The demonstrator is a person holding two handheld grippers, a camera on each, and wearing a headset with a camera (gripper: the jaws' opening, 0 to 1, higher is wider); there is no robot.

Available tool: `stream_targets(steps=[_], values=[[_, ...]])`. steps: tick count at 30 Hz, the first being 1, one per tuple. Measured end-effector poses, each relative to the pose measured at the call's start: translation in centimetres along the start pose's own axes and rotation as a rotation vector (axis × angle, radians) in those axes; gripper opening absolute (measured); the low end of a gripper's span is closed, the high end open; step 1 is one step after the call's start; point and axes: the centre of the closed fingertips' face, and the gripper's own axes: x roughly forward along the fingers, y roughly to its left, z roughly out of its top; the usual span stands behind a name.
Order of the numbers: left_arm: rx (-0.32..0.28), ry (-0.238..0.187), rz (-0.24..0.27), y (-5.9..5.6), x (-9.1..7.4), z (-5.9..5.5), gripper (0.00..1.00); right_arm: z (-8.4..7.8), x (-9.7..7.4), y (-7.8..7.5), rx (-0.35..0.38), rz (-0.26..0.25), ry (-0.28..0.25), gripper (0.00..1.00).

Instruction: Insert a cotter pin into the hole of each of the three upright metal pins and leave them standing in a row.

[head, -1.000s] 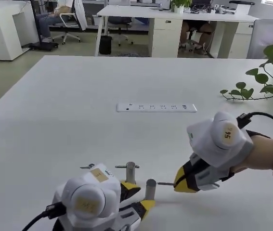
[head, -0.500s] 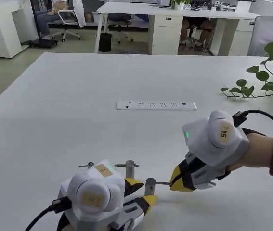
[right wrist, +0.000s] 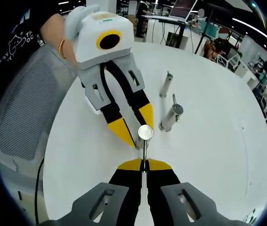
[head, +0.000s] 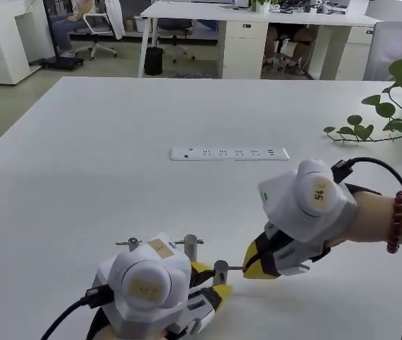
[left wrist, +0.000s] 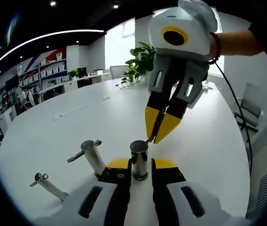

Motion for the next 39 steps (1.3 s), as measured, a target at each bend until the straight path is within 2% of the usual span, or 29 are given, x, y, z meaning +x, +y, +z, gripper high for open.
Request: stream_targets(steps=[18, 27, 31, 39], values=[[0.001, 0.016, 0.005, 0.1, 0.4, -0.4, 0.10, 1.0, 0.7, 0.1, 0.017, 0.002, 0.010, 0.00], [-0.009, 0.016, 0.010, 0.1, 0.5, -0.4, 0.10, 1.9, 1.0, 0.0, 0.059, -0.018, -0.032, 0.00], [-0.011, 0.018, 0.011, 0.1, 0.5, -0.5, 0.10, 1.9, 0.6, -0.1, 0.081, -0.026, -0.038, 0.09], [-0.013, 0.022, 0.015, 0.2, 0.5, -0.6, 0.10, 1.3, -0.6, -0.1, 0.107, -0.040, -0.043, 0.06]])
